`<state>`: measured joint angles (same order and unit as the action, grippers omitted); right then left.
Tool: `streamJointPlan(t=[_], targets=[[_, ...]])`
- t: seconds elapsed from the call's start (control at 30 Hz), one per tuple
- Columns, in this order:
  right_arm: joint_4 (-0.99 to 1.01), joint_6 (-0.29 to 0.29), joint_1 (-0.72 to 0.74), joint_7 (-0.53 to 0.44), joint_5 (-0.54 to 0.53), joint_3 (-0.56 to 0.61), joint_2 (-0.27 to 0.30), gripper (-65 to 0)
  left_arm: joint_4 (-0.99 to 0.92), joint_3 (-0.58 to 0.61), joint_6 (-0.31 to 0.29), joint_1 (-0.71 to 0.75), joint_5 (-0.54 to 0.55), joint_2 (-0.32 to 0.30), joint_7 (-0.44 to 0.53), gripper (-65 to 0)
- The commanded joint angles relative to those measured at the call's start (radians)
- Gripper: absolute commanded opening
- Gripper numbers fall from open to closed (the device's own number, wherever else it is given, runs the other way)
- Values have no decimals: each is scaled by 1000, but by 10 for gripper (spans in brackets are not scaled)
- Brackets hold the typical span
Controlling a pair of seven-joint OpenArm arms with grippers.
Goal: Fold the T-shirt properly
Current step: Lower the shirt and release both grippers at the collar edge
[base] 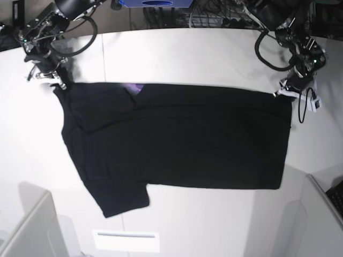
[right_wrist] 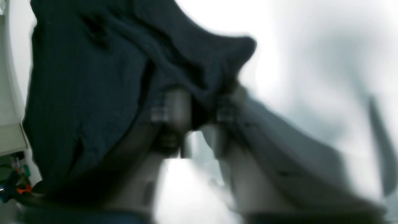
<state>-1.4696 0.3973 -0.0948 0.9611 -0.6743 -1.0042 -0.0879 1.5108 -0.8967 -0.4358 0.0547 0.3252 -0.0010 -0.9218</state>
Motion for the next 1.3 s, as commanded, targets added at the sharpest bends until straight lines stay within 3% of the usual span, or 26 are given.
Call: streamJointPlan(t=[0.0, 0.5, 0.73, 1.27], targets=[[-7, 19, 7, -8, -6, -2, 24, -650, 29, 14, 9, 20, -27, -4, -29, -650], [-253, 24, -150, 146, -8, -9, 12, -650, 274, 38, 9, 304, -27, -27, -36, -650], [-329, 25, -242, 147, -8, -6, -25, -650, 274, 37, 9, 371, -27, -27, -35, -650], [-349, 25, -282, 147, -8, -8, -29, -650, 277, 35, 9, 451, -27, -26, -35, -650]])
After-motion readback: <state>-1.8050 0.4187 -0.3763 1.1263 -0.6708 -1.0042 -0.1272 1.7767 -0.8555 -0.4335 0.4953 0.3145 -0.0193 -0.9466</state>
